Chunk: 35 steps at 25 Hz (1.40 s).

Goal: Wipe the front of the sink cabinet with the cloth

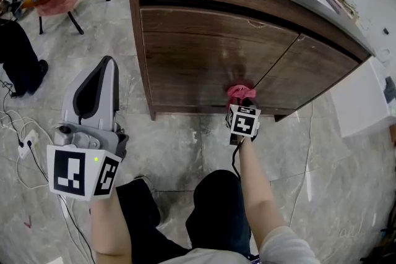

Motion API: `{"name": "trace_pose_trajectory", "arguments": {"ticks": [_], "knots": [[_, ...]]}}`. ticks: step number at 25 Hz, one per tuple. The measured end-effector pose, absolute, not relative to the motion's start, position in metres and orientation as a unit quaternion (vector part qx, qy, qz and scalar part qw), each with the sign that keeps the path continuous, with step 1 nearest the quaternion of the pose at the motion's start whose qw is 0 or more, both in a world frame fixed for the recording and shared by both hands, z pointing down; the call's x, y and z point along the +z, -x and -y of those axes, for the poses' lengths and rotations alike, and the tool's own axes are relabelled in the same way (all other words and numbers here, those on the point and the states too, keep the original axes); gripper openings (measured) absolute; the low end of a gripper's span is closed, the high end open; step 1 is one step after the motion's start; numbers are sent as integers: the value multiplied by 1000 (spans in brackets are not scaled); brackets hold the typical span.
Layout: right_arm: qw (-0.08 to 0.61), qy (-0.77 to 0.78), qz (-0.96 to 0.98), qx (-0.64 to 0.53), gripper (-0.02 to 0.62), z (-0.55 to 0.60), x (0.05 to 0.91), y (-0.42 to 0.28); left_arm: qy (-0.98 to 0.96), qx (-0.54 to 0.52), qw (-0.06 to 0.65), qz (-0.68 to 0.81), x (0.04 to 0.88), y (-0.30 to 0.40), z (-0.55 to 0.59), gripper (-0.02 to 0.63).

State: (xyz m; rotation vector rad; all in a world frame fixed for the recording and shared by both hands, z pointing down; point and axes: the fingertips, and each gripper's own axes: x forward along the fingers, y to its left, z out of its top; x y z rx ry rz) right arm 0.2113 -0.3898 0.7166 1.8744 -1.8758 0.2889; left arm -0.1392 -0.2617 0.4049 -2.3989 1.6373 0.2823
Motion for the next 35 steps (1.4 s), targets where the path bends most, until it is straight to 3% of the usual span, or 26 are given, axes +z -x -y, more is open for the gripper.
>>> {"name": "trace_pose_trajectory", "arguments": {"ticks": [11, 17, 35], "knots": [[314, -667, 663, 132, 63, 388, 778, -219, 819, 96, 113, -554, 404, 141, 260, 5], [322, -665, 661, 133, 63, 388, 781, -208, 818, 97, 112, -556, 404, 145, 261, 5], [332, -564, 745, 130, 64, 383, 790, -24, 806, 84, 116, -575, 406, 160, 256, 5]]}}
